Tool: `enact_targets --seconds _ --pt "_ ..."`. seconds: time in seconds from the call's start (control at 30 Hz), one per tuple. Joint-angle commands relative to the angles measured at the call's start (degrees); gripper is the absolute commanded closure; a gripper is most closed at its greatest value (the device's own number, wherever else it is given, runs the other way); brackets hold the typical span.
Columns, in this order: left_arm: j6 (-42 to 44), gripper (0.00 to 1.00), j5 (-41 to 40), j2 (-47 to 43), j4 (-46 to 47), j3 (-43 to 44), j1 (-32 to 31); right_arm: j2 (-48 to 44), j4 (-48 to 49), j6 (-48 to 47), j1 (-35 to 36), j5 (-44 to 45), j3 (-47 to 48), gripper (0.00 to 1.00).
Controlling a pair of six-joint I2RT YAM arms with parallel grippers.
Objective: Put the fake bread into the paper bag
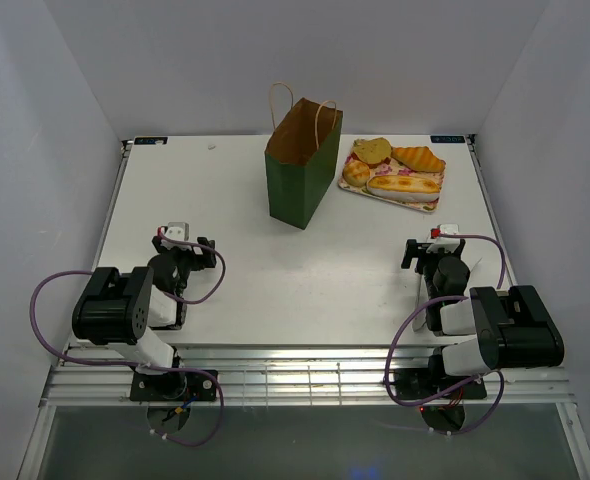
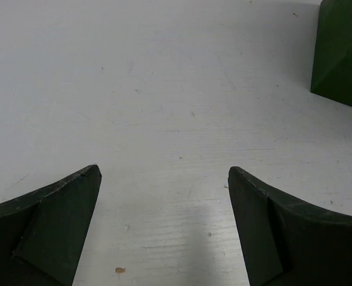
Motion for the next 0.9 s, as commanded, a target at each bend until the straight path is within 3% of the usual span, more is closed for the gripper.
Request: enact_targets --seconds 0.0,0.13,0.23,0.33,0.4,0.43,0.47,0.57,0.7,0.8,0.87 --pt "0.81 0.02 -0.17 -1.02 1.29 0.83 0.18 -0.35 3.83 -1.68 -0.19 1.07 0.92 0.1" --pt "0.19 0.02 -2.89 -3.65 -1.68 1.35 0.18 -0.26 3.75 -1.77 -0.19 0.98 0.92 0.1" --pt "-1.04 0.02 -5.88 -8.83 -9.5 3.54 0.1 -0.7 3.91 -1.76 -0.19 1.32 0.75 0.1" --pt "-2.53 0.02 -10.71 -14.1 -14.78 4.52 0.01 -7.78 2.79 -2.99 2.53 7.99 -0.66 0.1" --pt "-5.76 0.02 -14.12 -18.85 -18.89 4.78 0.01 -13.59 -11.13 -2.21 3.41 13.33 2.13 0.1" --pt "-7.35 0.02 -14.84 -20.52 -20.75 4.96 0.01 -19.1 -18.42 2.75 3.42 15.28 4.24 0.1" --pt "-8.67 0.02 -15.55 -22.19 -22.77 5.65 0.01 -21.86 -33.72 5.33 3.42 16.0 9.56 0.1" --pt "-15.52 0.02 -15.91 -28.25 -32.43 7.93 0.01 -29.51 -57.23 12.98 3.5 16.44 18.54 0.1" --pt "-25.46 0.02 -15.56 -34.5 -46.38 11.36 0.01 -36.2 -80.2 21.52 3.33 13.58 27.34 0.1" --pt "-29.86 0.02 -13.71 -38.37 -55.0 15.57 0.01 -40.33 -89.55 23.36 3.24 5.66 30.35 0.1" --pt "-33.28 0.02 -13.36 -40.83 -60.64 18.74 0.01 -41.49 -94.14 26.26 3.07 5.37 31.41 0.1"
